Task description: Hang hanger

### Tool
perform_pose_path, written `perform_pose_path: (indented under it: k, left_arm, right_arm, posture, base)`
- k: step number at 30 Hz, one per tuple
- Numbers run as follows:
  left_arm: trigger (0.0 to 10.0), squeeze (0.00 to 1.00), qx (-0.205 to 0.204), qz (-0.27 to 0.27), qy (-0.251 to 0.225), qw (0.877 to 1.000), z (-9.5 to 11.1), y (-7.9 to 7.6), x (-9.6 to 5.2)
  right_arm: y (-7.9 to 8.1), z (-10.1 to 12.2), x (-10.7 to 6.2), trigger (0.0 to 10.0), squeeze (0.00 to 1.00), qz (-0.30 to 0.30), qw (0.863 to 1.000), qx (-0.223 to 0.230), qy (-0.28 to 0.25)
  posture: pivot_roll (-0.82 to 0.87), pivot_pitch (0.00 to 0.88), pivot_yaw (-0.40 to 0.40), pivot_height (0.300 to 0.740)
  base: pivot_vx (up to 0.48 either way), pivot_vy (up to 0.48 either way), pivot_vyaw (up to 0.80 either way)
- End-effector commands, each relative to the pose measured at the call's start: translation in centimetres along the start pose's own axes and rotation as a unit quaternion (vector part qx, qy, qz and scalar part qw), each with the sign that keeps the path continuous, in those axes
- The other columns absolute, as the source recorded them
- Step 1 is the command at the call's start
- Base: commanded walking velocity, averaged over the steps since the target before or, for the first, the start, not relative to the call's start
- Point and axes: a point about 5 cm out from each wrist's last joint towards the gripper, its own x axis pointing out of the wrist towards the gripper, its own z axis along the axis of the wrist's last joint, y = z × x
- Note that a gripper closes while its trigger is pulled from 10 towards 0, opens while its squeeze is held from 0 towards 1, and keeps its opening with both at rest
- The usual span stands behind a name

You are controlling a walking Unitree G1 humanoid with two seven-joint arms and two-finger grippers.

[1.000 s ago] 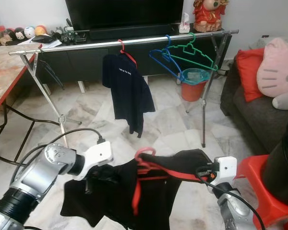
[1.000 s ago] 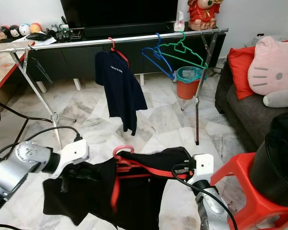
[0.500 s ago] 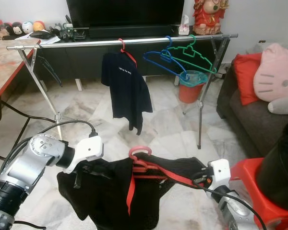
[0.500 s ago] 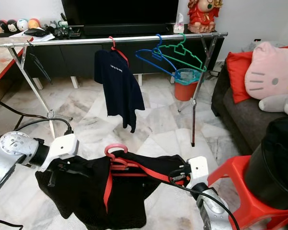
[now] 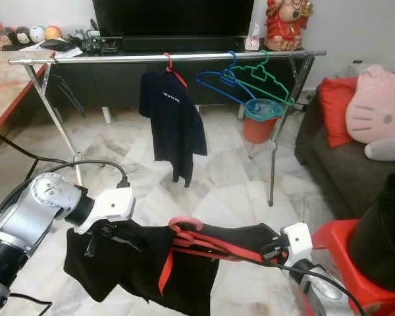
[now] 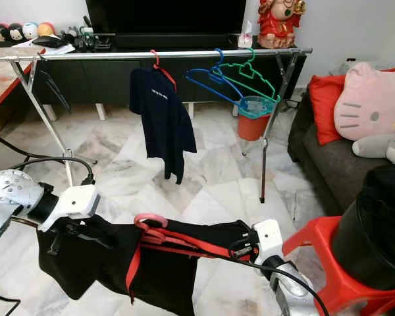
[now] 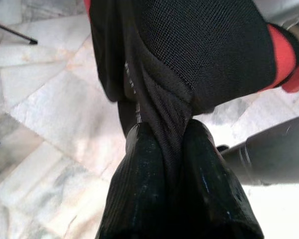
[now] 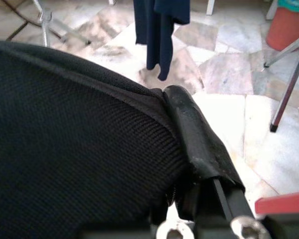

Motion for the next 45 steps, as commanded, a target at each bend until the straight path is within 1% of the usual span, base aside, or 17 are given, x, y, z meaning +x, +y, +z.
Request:
perform_pose_path:
  k: [1,5,7,11,12,15,17,18,19,20,24,28,30,32,39,43,45]
  left_arm:
    - [10.0,0.0,0.01,0.008,-0.005,1.0,0.5,0.4,-1.6]
    - [10.0,0.0,0.005,-0.008,-0.014,1.0,0.6,0.1,-1.5]
    - [10.0,0.0,0.011,-0.038,-0.015,0.999,0.7,-0.6,-0.5]
    - [10.0,0.0,0.013,-0.058,-0.023,0.998,0.9,-1.1,0.2]
    - [10.0,0.0,0.014,-0.08,-0.028,0.996,1.0,-1.5,0.8]
    - [10.0,0.0,0.015,-0.089,-0.03,0.995,1.1,-1.8,1.2]
    - [10.0,0.0,0.016,-0.106,-0.035,0.994,1.2,-2.1,1.8]
    - [10.0,0.0,0.015,-0.109,-0.038,0.993,1.2,-2.2,2.0]
    - [10.0,0.0,0.015,-0.111,-0.039,0.993,1.2,-2.3,2.1]
    - [10.0,0.0,0.013,-0.116,-0.043,0.992,1.2,-2.4,2.3]
    - [10.0,0.0,0.005,-0.126,-0.061,0.99,1.3,-2.7,3.1]
    - [10.0,0.0,-0.003,-0.119,-0.073,0.99,1.4,-2.7,3.5]
    - [10.0,0.0,-0.004,-0.118,-0.074,0.99,1.5,-2.7,3.6]
    - [10.0,0.0,-0.01,-0.112,-0.085,0.99,1.7,-2.6,3.8]
    - [10.0,0.0,-0.03,-0.088,-0.106,0.99,1.8,-2.5,4.2]
    - [10.0,0.0,-0.035,-0.084,-0.111,0.99,1.8,-2.7,4.3]
    - [10.0,0.0,-0.037,-0.085,-0.111,0.989,1.8,-2.9,4.2]
  right_arm:
    - [-0.6,-0.7,-0.7,0.0,0.0,-0.007,1.0,-0.005,0.021]
    - [-0.6,-0.8,-0.7,0.0,0.0,-0.009,1.0,-0.002,0.022]
    - [-0.7,-0.7,-0.4,0.0,0.0,-0.02,1.0,-0.003,0.024]
    - [-0.8,-0.7,-0.2,0.0,0.0,-0.032,0.999,-0.009,0.03]
    - [-0.8,-0.5,0.0,10.0,0.0,-0.035,0.999,-0.008,0.028]
    - [-0.8,-0.4,0.1,10.0,0.0,-0.037,0.999,-0.007,0.026]
    - [-0.9,-0.2,0.3,10.0,0.0,-0.045,0.999,0.0,0.022]
    - [-1.0,-0.1,0.3,10.0,0.17,-0.046,0.999,0.005,0.019]
    - [-1.0,0.0,0.4,10.0,0.45,-0.046,0.999,0.009,0.016]
    - [-1.0,0.2,0.5,10.0,1.0,-0.04,0.999,0.012,0.014]
    - [-0.9,0.9,1.0,10.0,1.0,-0.004,1.0,0.001,0.013]
    - [-0.6,1.3,1.2,10.0,1.0,0.045,0.998,-0.023,0.028]
    - [-0.5,1.3,1.2,10.0,1.0,0.054,0.998,-0.029,0.032]
    - [-0.4,1.5,1.2,10.0,1.0,0.09,0.993,-0.057,0.055]
    - [-1.0,1.1,0.6,10.0,1.0,0.15,0.976,-0.091,0.13]
    - [-1.3,1.4,0.5,10.0,1.0,0.161,0.973,-0.092,0.134]
    - [-1.5,1.5,0.3,10.0,1.0,0.171,0.969,-0.097,0.149]
  posture:
    - [-0.11,0.0,-0.067,0.74]
    - [-0.11,0.0,-0.067,0.74]
    - [-0.11,0.0,-0.067,0.74]
    - [-0.11,0.0,-0.068,0.74]
    - [-0.11,0.0,-0.068,0.74]
    - [-0.11,0.0,-0.068,0.74]
    - [-0.12,0.0,-0.063,0.74]
    - [-0.12,0.0,-0.063,0.74]
    - [-0.11,0.0,-0.064,0.74]
    - [-0.12,0.0,-0.061,0.74]
    - [-0.12,0.0,-0.059,0.74]
    - [-0.13,0.0,-0.051,0.74]
    - [-0.13,0.0,-0.051,0.74]
    - [-0.13,0.0,-0.048,0.74]
    - [-0.13,0.0,-0.043,0.74]
    - [-0.13,0.0,-0.045,0.74]
    - [-0.13,0.0,-0.042,0.74]
  base:
    - [0.0,0.0,0.0]
    - [0.0,0.0,0.0]
    - [0.0,0.0,0.0]
    - [0.0,0.0,0.0]
    - [0.0,0.0,0.0]
    - [0.0,0.0,0.0]
    - [0.0,0.0,0.0]
    - [0.0,0.0,0.0]
    - [0.0,0.0,0.0]
    - [0.0,0.0,0.0]
    - [0.0,0.0,0.0]
    - [0.0,0.0,0.0]
    - [0.0,0.0,0.0]
    - [0.0,0.0,0.0]
    - [0.0,0.0,0.0]
    - [0.0,0.0,0.0]
    - [0.0,0.0,0.0]
